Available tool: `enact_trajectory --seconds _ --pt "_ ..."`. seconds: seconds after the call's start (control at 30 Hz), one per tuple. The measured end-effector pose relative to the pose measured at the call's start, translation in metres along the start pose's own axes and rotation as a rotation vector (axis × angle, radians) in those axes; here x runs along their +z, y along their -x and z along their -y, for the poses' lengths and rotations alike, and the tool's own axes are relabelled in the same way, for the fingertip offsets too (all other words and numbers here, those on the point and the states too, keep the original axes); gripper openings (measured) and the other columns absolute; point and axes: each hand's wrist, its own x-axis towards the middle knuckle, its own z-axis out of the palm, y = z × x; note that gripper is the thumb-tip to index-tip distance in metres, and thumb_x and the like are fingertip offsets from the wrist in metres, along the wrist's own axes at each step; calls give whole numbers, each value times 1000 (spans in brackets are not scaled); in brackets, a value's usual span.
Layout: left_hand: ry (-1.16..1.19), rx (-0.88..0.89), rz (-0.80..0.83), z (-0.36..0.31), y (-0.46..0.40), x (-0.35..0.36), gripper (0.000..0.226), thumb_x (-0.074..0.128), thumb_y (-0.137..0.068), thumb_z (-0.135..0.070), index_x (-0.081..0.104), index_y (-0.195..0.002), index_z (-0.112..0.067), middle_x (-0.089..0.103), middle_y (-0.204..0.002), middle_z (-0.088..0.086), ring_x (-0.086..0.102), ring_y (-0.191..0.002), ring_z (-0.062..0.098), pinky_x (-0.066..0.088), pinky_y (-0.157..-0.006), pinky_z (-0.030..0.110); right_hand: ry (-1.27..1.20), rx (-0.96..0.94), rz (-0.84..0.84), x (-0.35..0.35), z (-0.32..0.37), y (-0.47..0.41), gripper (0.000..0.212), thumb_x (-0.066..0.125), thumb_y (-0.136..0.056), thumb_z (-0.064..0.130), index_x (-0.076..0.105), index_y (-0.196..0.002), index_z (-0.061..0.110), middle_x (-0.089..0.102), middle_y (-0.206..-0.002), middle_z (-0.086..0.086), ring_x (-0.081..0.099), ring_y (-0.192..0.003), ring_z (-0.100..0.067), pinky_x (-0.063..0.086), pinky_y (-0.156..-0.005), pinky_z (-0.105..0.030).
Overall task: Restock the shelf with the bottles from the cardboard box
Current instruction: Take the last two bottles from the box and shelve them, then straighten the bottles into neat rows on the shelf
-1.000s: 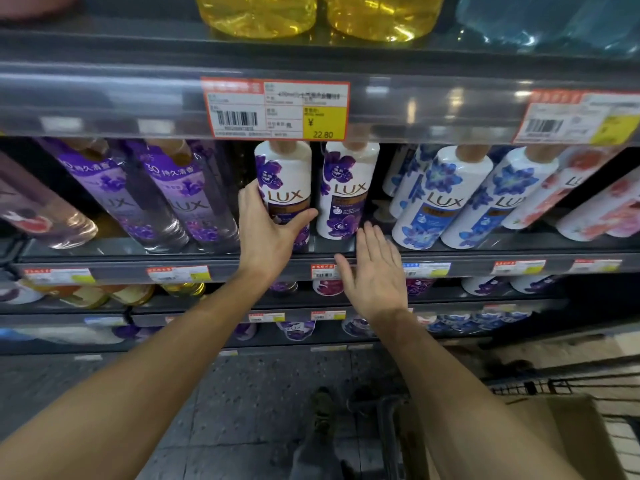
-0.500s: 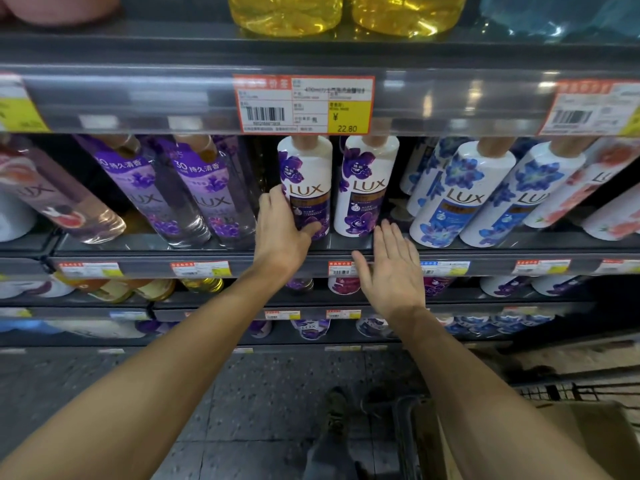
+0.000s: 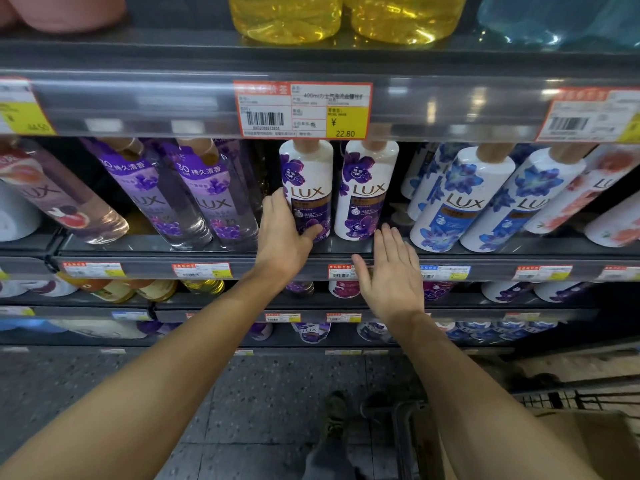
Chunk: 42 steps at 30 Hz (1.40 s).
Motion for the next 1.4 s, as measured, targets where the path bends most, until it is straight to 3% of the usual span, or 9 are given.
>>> enact_trajectory --seconds 0.3,0.47,0.6,0.7,0.8,0.97,1.13,1.3,1.4 --pt "0 -13 9 -1 3 1 67 80 -76 -20 42 -132 -14 46 -124 5 46 -119 15 36 -95 23 -2 3 18 -1 0 0 72 20 -98 55 28 -149 6 26 -158 -10 17 -147 -22 9 -119 -36" --pt "-24 -29 79 5 27 1 96 83 -71 -24 23 -144 -10 36 -140 7 36 -133 19 37 -109 40 -33 6 22 -4 1 0 72 22 -97 56 28 -150 7 26 -158 -9 17 -148 -21 9 -120 -36" --pt "-40 122 73 -3 47 -12 102 79 -75 -30 12 -150 -12 22 -154 5 22 -143 17 29 -115 40 -114 22 62 -13 0 -5 76 30 -95 58 23 -151 7 23 -159 -9 15 -148 -20 10 -121 -36" --pt "-147 215 75 -16 56 -31 103 71 -83 -36 -2 -153 -14 2 -162 3 5 -147 13 12 -117 27 -236 23 43 -28 4 -2 79 42 -93 55 20 -151 6 24 -158 -11 17 -147 -21 14 -120 -35" --pt "-231 324 40 -24 62 -47 100 65 -86 -43 -4 -152 -15 -6 -162 1 3 -147 13 16 -116 30 -355 -10 -59 -44 12 2 75 50 -91 52 25 -149 10 35 -152 -8 27 -141 -19 27 -116 -37" --pt "-403 625 -137 -25 52 -60 88 50 -89 -49 6 -151 -6 6 -161 11 18 -146 22 24 -112 31 -416 -17 -246 -73 23 -6 82 52 -89 56 16 -151 17 31 -153 -3 26 -142 -15 28 -112 -30" --pt "-456 793 -269 -12 32 -53 83 62 -86 -36 21 -149 2 22 -157 17 20 -146 25 21 -116 34 -520 -72 -426 -89 32 -19 79 59 -87 50 19 -150 26 34 -145 10 29 -130 3 26 -104 -17" --pt "-389 807 -351 3 19 -36 87 71 -79 -27 25 -148 3 24 -156 17 26 -143 26 45 -102 41 -571 -75 -500 -80 35 -28 83 61 -85 52 14 -150 31 30 -146 15 31 -135 -2 31 -108 -24" --pt "-315 761 -361 8 14 -26 89 72 -79 -25 21 -148 -1 21 -158 15 25 -144 25 38 -103 38 -577 -76 -500 -67 36 -33 87 64 -82 53 11 -149 35 34 -142 14 40 -131 -6 41 -105 -34"
